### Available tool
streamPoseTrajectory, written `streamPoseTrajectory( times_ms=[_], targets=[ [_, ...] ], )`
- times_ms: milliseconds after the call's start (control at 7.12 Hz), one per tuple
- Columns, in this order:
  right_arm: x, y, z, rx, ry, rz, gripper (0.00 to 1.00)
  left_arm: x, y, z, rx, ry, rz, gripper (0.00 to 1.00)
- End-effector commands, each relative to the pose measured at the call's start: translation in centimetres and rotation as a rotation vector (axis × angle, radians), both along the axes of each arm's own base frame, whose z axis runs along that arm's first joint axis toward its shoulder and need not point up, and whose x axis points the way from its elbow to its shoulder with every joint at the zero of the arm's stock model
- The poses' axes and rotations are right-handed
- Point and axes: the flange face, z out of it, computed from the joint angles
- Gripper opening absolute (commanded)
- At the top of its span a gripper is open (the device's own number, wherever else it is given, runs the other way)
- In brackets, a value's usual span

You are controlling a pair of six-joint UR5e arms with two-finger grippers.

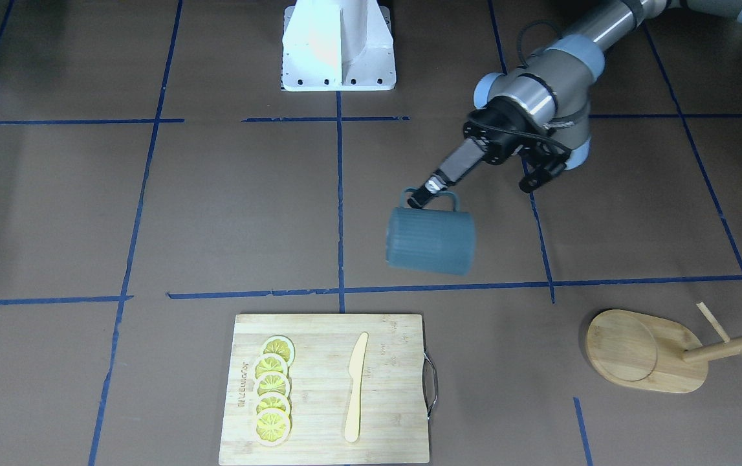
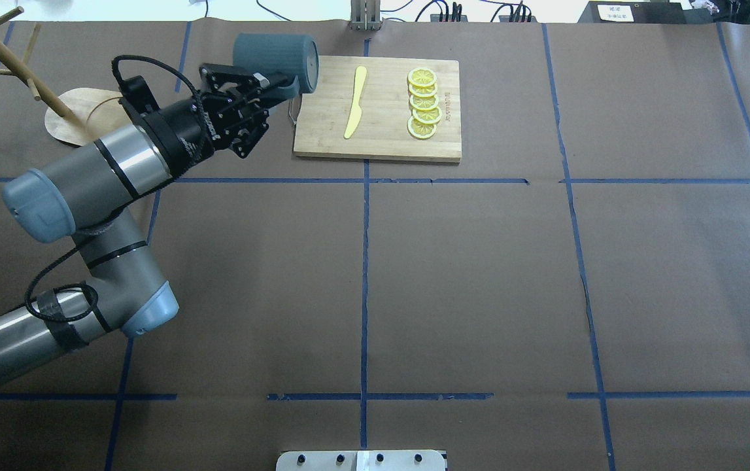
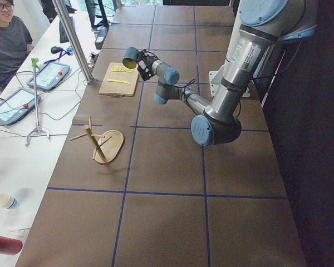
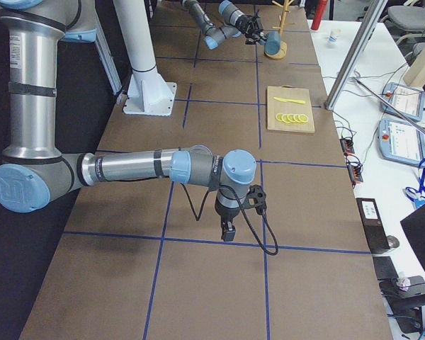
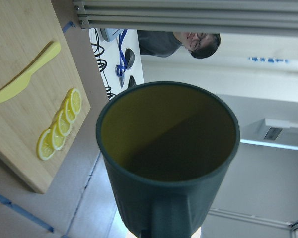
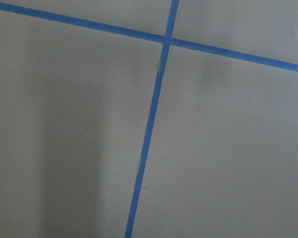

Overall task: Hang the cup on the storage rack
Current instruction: 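Lift the mug with the left gripper and carry it toward the wooden rack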

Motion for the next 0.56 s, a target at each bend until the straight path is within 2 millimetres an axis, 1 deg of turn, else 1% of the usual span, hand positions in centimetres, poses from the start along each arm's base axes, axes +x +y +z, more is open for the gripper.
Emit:
streamPoseTrajectory(
  times_ms=[0,141,281,422],
  targets=[
    [0.0,0.0,0.0,0.001,0.000,0.000,1.00,-5.7,-2.3,2.6,-0.154,0.270,-0.053,0.00],
    [0.0,0.0,0.0,0.002,0.000,0.000,1.00,-8.8,-3.8,5.0,-0.206,0.370,-0.076,0.00],
    [0.0,0.0,0.0,0.001,0.000,0.000,1.00,-11.3,-4.9,8.8,-0.231,0.414,-0.092,0.00],
    [0.0,0.1,0.0,0.001,0.000,0.000,1.00,-12.4,-5.5,12.3,-0.219,0.435,-0.104,0.00]
  ],
)
